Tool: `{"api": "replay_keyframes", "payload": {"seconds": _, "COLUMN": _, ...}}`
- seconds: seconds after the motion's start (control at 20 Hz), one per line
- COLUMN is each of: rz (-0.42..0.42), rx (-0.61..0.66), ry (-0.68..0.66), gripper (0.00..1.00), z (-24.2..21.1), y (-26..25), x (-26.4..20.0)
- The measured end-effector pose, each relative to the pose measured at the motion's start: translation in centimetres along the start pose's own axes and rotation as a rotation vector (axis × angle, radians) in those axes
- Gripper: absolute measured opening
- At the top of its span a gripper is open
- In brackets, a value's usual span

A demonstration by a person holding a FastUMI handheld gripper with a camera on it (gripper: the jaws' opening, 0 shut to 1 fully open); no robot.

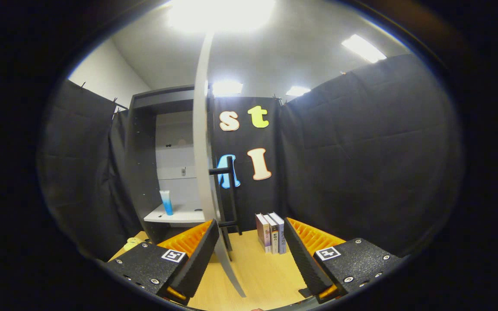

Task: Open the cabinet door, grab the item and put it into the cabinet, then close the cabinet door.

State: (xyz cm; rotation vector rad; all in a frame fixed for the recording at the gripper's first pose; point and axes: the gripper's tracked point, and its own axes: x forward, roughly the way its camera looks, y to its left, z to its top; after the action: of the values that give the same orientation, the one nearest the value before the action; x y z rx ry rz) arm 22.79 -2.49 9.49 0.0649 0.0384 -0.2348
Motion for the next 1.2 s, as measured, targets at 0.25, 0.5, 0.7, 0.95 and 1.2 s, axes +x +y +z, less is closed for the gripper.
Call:
{"api": "replay_keyframes", "payload": {"seconds": 0.25, "rz": -0.101, "rx": 0.005, "ry": -0.024, "gripper": 0.93, "z": 2.1, "y": -3.5, "x": 3.5}}
{"api": "replay_keyframes", "payload": {"seconds": 0.5, "rz": -0.144, "rx": 0.011, "ry": 0.017, "gripper": 0.94, "z": 1.2, "y": -4.2, "x": 7.3}}
{"api": "replay_keyframes", "payload": {"seconds": 0.7, "rz": -0.155, "rx": -0.025, "ry": 0.065, "gripper": 0.92, "z": -0.1, "y": -3.6, "x": 8.4}}
{"api": "replay_keyframes", "payload": {"seconds": 0.95, "rz": -0.169, "rx": -0.027, "ry": 0.054, "gripper": 0.92, "z": 0.1, "y": -2.5, "x": 7.5}}
{"api": "replay_keyframes", "payload": {"seconds": 1.2, "rz": -0.118, "rx": -0.031, "ry": 0.054, "gripper": 0.91, "z": -0.1, "y": 0.6, "x": 6.6}}
